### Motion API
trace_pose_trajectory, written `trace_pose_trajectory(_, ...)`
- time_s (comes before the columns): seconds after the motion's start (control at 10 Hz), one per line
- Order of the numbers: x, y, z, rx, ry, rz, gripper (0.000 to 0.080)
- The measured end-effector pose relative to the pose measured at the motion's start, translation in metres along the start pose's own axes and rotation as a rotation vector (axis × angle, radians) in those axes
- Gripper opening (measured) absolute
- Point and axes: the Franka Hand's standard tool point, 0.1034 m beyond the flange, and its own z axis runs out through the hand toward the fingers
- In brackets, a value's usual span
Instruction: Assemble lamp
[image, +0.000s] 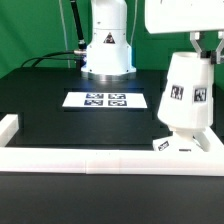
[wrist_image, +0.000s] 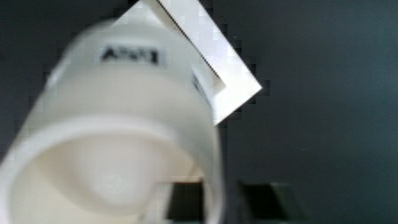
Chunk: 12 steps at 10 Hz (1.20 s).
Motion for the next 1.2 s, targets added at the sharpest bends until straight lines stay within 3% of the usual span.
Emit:
trace_pose_trajectory(0.2,0.000,0.000,0.000,0.000,0.000,0.000,0.0455)
trace_pose_trajectory(0.3,0.000,0.000,0.000,0.000,0.000,0.000,0.0590)
trace_pose_trajectory(0.4,0.001,0.001,-0.003,0.003,0.001,-0.002,0.0590)
trace_pose_trajectory(0.5,-0.002,0.004,-0.013,0.009,0.000,0.006,0.0676)
trace_pose_trajectory(0.8,-0.025,0.006,-0.043,0.006,-0.035,0.085,0.0698)
trace_pose_trajectory(1.2,-0.026,0.005,-0.041,0.007,-0.034,0.079,0.0699)
